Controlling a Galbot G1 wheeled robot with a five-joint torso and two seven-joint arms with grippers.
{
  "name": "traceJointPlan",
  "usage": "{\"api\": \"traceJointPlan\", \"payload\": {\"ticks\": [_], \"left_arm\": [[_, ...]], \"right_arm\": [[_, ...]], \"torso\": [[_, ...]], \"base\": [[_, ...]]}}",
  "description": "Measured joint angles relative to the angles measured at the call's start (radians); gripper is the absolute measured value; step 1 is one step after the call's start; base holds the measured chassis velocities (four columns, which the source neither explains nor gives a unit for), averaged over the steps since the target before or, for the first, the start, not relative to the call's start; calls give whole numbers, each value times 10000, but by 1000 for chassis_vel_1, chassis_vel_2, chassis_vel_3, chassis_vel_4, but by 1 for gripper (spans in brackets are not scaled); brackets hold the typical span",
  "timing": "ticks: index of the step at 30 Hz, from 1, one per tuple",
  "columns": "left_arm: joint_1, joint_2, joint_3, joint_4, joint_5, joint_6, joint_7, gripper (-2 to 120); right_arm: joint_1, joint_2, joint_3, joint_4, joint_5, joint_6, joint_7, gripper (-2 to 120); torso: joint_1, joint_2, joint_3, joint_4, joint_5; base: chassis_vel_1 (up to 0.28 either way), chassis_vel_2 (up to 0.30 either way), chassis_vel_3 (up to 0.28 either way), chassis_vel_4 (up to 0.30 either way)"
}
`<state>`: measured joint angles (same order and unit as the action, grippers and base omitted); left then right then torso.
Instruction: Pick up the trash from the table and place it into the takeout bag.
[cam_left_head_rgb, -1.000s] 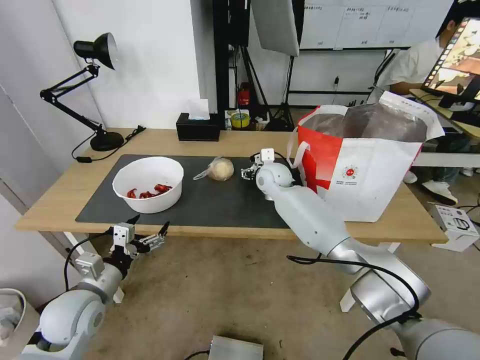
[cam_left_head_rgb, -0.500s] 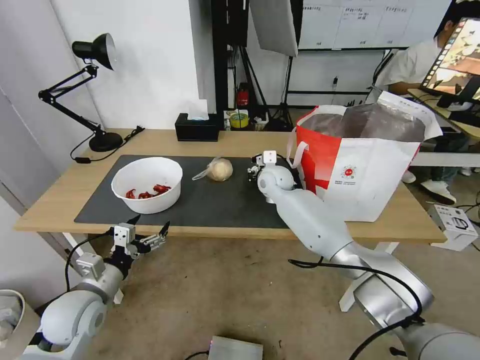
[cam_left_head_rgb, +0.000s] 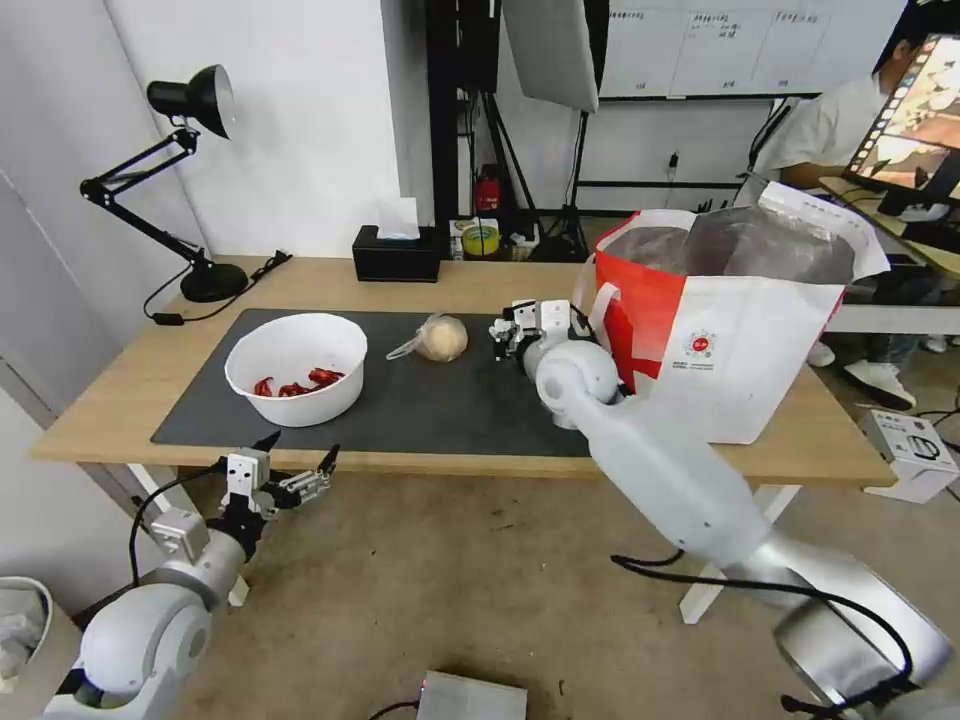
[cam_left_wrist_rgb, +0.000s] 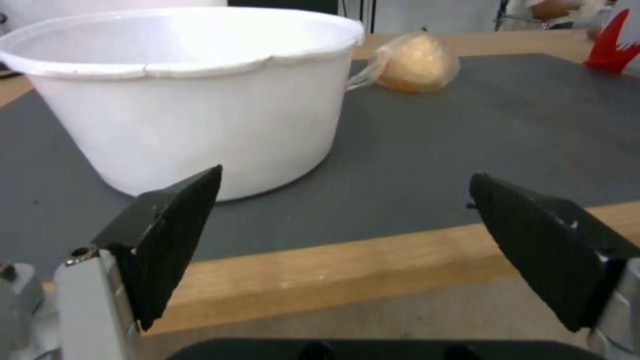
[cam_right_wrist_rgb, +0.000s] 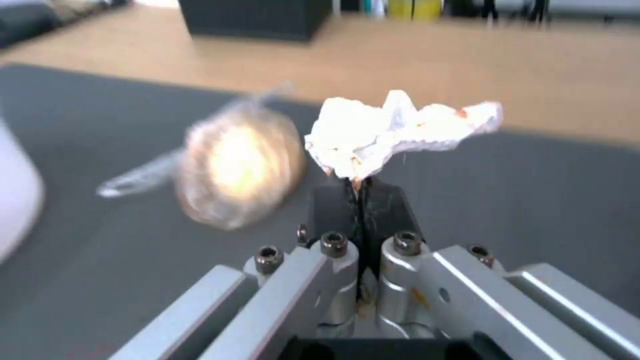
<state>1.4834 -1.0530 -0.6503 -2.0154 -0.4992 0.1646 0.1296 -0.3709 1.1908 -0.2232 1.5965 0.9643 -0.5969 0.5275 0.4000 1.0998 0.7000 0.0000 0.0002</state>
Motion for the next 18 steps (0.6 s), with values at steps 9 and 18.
{"api": "traceJointPlan", "payload": {"ticks": [9,18], "left_arm": [[374,-287,-195,-243,1,-83,-107,100],[413,-393,-184,-294,56,-86,-142,100]], "right_arm": [[-4,-876,634,1843,-1899,441,-237,0],[-118,-1713,1480,2278,-3472,1639,-255,0]], "torso": [[0,0,-1,1,-1],[-1,1,-1,0,0]], "base": [[0,0,0,0],[0,0,0,0]]}}
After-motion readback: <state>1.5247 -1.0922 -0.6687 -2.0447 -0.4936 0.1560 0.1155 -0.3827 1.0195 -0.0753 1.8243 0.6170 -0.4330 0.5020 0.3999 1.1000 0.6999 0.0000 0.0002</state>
